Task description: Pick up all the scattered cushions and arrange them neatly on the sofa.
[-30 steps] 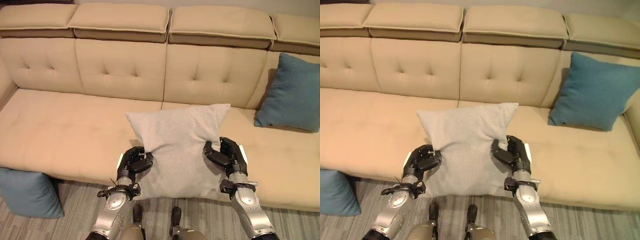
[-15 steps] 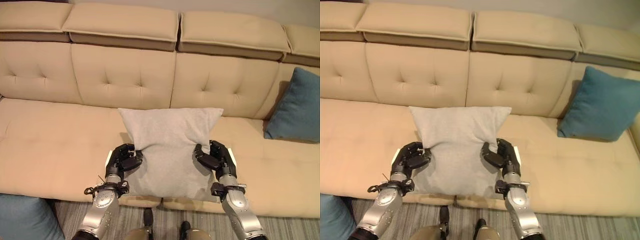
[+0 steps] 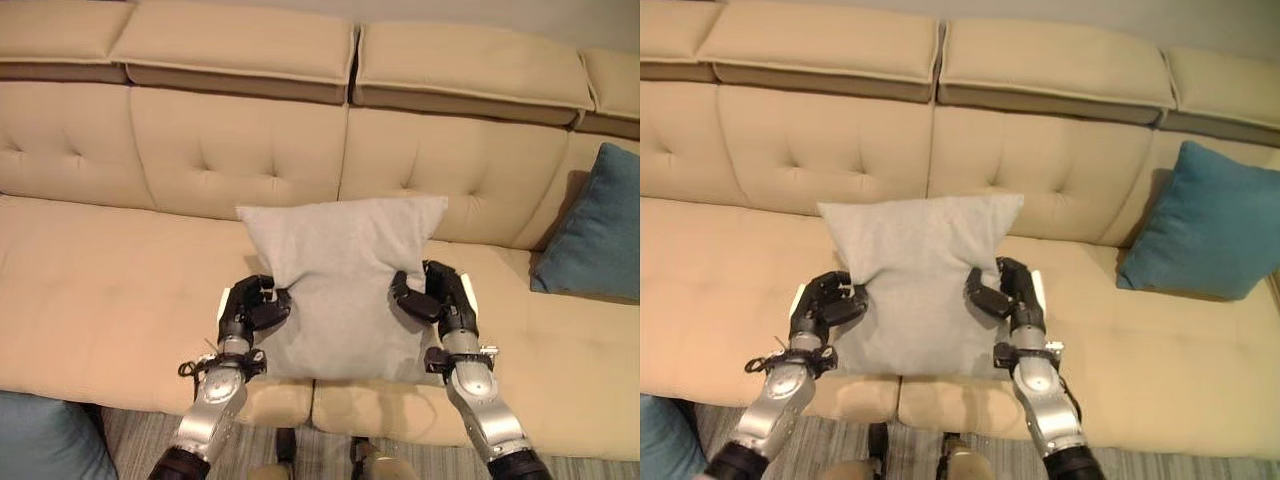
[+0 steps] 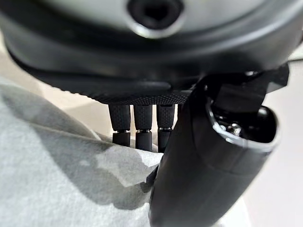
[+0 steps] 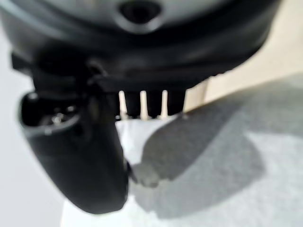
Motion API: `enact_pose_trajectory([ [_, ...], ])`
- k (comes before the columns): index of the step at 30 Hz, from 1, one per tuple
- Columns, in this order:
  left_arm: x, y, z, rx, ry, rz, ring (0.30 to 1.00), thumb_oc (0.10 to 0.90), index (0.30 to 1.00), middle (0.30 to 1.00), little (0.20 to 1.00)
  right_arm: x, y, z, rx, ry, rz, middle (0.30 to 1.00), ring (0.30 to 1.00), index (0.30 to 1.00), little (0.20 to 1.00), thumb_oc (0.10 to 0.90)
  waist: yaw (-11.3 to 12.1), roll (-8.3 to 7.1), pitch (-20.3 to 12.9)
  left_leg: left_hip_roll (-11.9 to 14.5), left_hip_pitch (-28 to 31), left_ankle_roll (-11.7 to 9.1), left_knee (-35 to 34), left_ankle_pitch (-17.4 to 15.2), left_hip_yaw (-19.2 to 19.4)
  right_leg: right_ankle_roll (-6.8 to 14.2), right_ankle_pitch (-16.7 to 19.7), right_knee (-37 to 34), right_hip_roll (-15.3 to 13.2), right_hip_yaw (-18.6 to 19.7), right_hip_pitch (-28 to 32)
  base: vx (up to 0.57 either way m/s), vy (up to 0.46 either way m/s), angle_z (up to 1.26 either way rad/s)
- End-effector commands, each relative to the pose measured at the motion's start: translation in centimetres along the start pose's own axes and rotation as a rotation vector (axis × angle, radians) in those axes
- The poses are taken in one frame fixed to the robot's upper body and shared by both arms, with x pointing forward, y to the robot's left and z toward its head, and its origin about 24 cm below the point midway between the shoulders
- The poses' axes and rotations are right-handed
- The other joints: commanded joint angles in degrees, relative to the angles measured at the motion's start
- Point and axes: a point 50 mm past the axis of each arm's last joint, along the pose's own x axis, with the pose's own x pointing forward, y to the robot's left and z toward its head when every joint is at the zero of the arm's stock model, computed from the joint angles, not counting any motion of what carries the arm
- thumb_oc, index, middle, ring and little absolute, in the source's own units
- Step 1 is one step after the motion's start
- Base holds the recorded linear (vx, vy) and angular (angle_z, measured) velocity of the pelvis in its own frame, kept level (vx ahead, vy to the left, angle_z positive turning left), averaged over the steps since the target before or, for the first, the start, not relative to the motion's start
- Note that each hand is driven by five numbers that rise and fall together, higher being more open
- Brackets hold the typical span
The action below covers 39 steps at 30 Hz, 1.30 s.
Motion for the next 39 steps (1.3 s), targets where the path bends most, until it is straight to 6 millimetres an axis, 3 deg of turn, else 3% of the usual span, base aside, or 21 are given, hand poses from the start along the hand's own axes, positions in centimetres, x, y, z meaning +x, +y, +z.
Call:
enact_pose_trajectory([
  [1, 3.5, -6.9, 12.8, 0.006, -0.571, -0.177, 0.3, 0.4, 0.3, 0.3, 0.3, 3.6, 4.3, 11.4, 0.037, -0.513, 0.058, 0.3, 0.3, 0.3, 0.3, 0.4, 0.0, 0.46, -2.6, -0.8, -6.1, 0.0, 5.0, -6.3, 0.4, 5.6, -7.6, 4.4, -2.0, 0.1, -1.4, -0.16, -0.048, -0.03],
  [3, 3.6, -6.9, 13.0, 0.006, -0.576, -0.177, 0.3, 0.4, 0.3, 0.3, 0.3, 3.7, 4.3, 11.5, 0.037, -0.518, 0.056, 0.3, 0.3, 0.3, 0.3, 0.4, 0.0, 0.48, -2.6, -0.7, -6.5, 0.0, 5.1, -6.3, 0.4, 5.6, -7.6, 4.5, -2.0, 0.1, -1.8, -0.11, -0.029, -0.04],
  [4, 4.7, -7.5, 15.7, 0.067, -0.666, -0.157, 0.3, 0.4, 0.3, 0.3, 0.3, 5.2, 4.4, 13.9, -0.003, -0.589, 0.018, 0.3, 0.3, 0.3, 0.3, 0.4, 0.1, 0.72, -1.8, -0.6, -9.4, -0.5, 5.3, -5.4, 0.1, 5.5, -7.1, 4.6, -2.1, 0.2, -4.4, -0.09, -0.029, -0.04],
  [5, 4.7, -7.5, 15.9, 0.067, -0.67, -0.156, 0.3, 0.4, 0.3, 0.3, 0.3, 5.3, 4.4, 14.1, -0.003, -0.592, 0.017, 0.3, 0.3, 0.3, 0.3, 0.4, 0.1, 0.74, -1.9, -0.6, -9.8, -0.5, 5.5, -5.3, 0.0, 5.5, -7.0, 4.6, -2.1, 0.2, -4.8, -0.15, -0.05, 0.01],
  [6, 5.4, -7.9, 18.8, 0.123, -0.767, -0.135, 0.3, 0.4, 0.3, 0.3, 0.3, 6.7, 4.0, 17.0, -0.056, -0.682, -0.037, 0.3, 0.3, 0.3, 0.3, 0.4, 0.3, 1.05, -1.6, -0.7, -12.5, -0.9, 5.9, -4.7, -0.4, 5.4, -6.7, 5.0, -1.8, 0.3, -7.3, -0.1, -0.028, 0.1],
  [8, 5.8, -8.2, 22.2, 0.168, -0.875, -0.099, 0.3, 0.4, 0.3, 0.3, 0.3, 7.8, 3.6, 20.0, -0.109, -0.77, -0.103, 0.3, 0.3, 0.3, 0.3, 0.4, 0.3, 1.2, -1.3, -0.8, -15.5, -1.2, 6.2, -3.8, -0.7, 5.3, -6.3, 5.4, -1.8, 0.5, -10.3, -0.1, -0.03, 0.07],
  [11, 6.2, -8.3, 24.8, 0.176, -0.941, -0.042, 0.3, 0.4, 0.3, 0.3, 0.3, 8.6, 3.1, 22.8, -0.168, -0.854, -0.201, 0.3, 0.3, 0.3, 0.3, 0.4, 0.3, 1.49, -1.2, -0.8, -18.8, -1.5, 6.6, -2.9, -1.1, 5.2, -5.8, 5.8, -2.0, 0.9, -13.6, -0.04, -0.008, 0.04],
  [12, 6.2, -8.4, 24.9, 0.176, -0.943, -0.041, 0.3, 0.4, 0.3, 0.3, 0.3, 8.6, 3.2, 22.9, -0.168, -0.856, -0.202, 0.3, 0.3, 0.3, 0.3, 0.4, 0.3, 1.52, -1.2, -0.8, -18.9, -1.5, 6.7, -3.0, -1.1, 5.2, -5.9, 5.9, -2.0, 0.9, -13.8, -0.03, -0.015, -0.07],
  [15, 6.7, -8.8, 28.1, 0.212, -1.001, 0.031, 0.3, 0.4, 0.3, 0.3, 0.3, 9.8, 2.9, 25.9, -0.274, -0.908, -0.299, 0.3, 0.3, 0.3, 0.3, 0.4, 0.3, 1.65, -0.5, -0.9, -22.4, -1.8, 6.7, -1.8, -1.9, 5.3, -5.4, 6.6, -2.0, 1.7, -17.8, -0.05, -0.017, -0.03],
  [16, 7.2, -8.6, 28.5, 0.226, -0.985, 0.044, 0.495, 0.53, 0.495, 0.495, 0.495, 10.3, 2.9, 26.3, -0.31, -0.897, -0.302, 0.9, 0.9, 0.9, 0.9, 0.8, 0.4, 1.63, -0.5, -0.8, -23.0, -1.8, 6.5, -1.4, -2.1, 5.4, -5.1, 6.6, -2.0, 1.7, -18.5, -0.05, -0.03, 0.04],
  [17, 7.6, -8.4, 29.0, 0.237, -0.973, 0.054, 0.495, 0.53, 0.495, 0.495, 0.495, 10.7, 2.8, 26.5, -0.333, -0.88, -0.297, 0.9, 0.9, 0.9, 0.9, 0.8, 0.4, 1.63, -0.5, -0.8, -23.3, -1.9, 6.3, -1.1, -2.2, 5.4, -5.0, 6.6, -1.9, 1.8, -18.9, -0.05, -0.019, 0.03],
  [18, 7.9, -7.8, 29.7, 0.255, -0.97, 0.08, 0.9, 0.8, 0.9, 0.9, 0.9, 11.1, 2.7, 26.8, -0.344, -0.861, -0.29, 0.9, 0.9, 0.9, 0.9, 0.8, 0.5, 1.72, -0.4, -0.8, -23.7, -2.0, 5.9, -0.7, -2.3, 5.4, -4.7, 6.5, -1.8, 1.8, -19.4, -0.04, -0.02, 0.0],
  [22, 8.5, -6.9, 30.0, 0.254, -0.932, 0.1, 0.9, 0.8, 0.9, 0.9, 0.9, 12.0, 2.2, 26.5, -0.374, -0.788, -0.278, 0.9, 0.9, 0.9, 0.9, 0.8, 0.6, 1.75, 0.2, -0.9, -24.0, -2.2, 4.8, 0.2, -2.7, 5.5, -4.4, 5.8, -1.5, 1.8, -19.8, -0.01, -0.005, 0.0],
  [24, 9.0, -5.6, 28.6, 0.25, -0.876, 0.112, 0.9, 0.8, 0.9, 0.9, 0.9, 12.2, 2.0, 25.2, -0.374, -0.739, -0.252, 0.9, 0.9, 0.9, 0.9, 0.8, 0.9, 1.67, 0.2, -0.8, -23.2, -2.3, 3.5, 0.7, -3.0, 5.4, -4.4, 4.9, -1.2, 1.6, -19.2, 0.01, -0.047, 0.07],
  [26, 9.7, -3.2, 26.5, 0.308, -0.806, 0.163, 0.9, 0.8, 0.9, 0.9, 0.9, 12.2, 1.7, 23.9, -0.359, -0.703, -0.22, 0.9, 0.9, 0.9, 0.9, 0.8, 0.9, 1.54, 0.1, -0.7, -21.8, -2.5, 2.2, 1.0, -3.2, 5.2, -4.6, 4.4, -0.9, 1.4, -18.2, 0.01, -0.033, 0.04],
  [28, 9.9, 0.2, 23.4, 0.332, -0.717, 0.214, 0.9, 0.8, 0.9, 0.9, 0.9, 11.8, 0.0, 21.7, -0.361, -0.666, -0.206, 0.9, 0.9, 0.9, 0.9, 0.8, 1.0, 1.55, 0.0, -0.7, -20.1, -2.7, 1.2, 1.2, -3.0, 5.1, -4.7, 3.6, -0.8, 1.1, -16.6, -0.01, -0.006, -0.29],
  [30, 9.6, 2.2, 21.3, 0.311, -0.662, 0.242, 0.9, 0.8, 0.9, 0.9, 0.9, 11.3, -1.8, 20.0, -0.355, -0.637, -0.225, 0.9, 0.9, 0.9, 0.9, 0.8, 0.8, 1.45, -0.3, -0.7, -19.4, -2.8, 0.7, 1.4, -2.9, 5.1, -4.6, 3.1, -0.8, 0.9, -15.8, 0.0, -0.003, 0.07],
  [32, 9.1, 4.3, 18.6, 0.287, -0.586, 0.268, 0.9, 0.8, 0.9, 0.9, 0.9, 10.8, -4.0, 17.3, -0.363, -0.567, -0.246, 0.9, 0.9, 0.9, 0.9, 0.8, 0.7, 1.36, -0.7, -0.6, -18.2, -2.8, 0.1, 1.3, -2.8, 4.9, -4.9, 2.8, -0.7, 0.6, -14.5, 0.02, -0.005, 0.22],
  [33, 8.4, 6.0, 16.0, 0.26, -0.518, 0.288, 0.9, 0.8, 0.9, 0.9, 0.9, 10.0, -5.8, 14.4, -0.374, -0.488, -0.257, 0.9, 0.9, 0.9, 0.9, 0.8, 0.8, 1.31, -0.9, -0.3, -16.7, -2.8, -0.3, 0.9, -2.8, 4.9, -5.3, 2.5, -0.7, 0.4, -12.9, 0.03, -0.003, 0.26],
  [39, 4.8, 7.8, 8.7, 0.181, -0.36, 0.263, 0.9, 0.8, 0.9, 0.9, 0.9, 6.2, -8.4, 5.6, -0.406, -0.227, -0.221, 0.9, 0.9, 0.9, 0.9, 0.8, 0.6, 0.81, -2.2, -0.4, -13.5, -2.7, -1.1, 0.4, -2.4, 4.8, -5.5, 1.3, -0.9, -0.2, -9.0, 0.02, -0.003, 0.11],
])
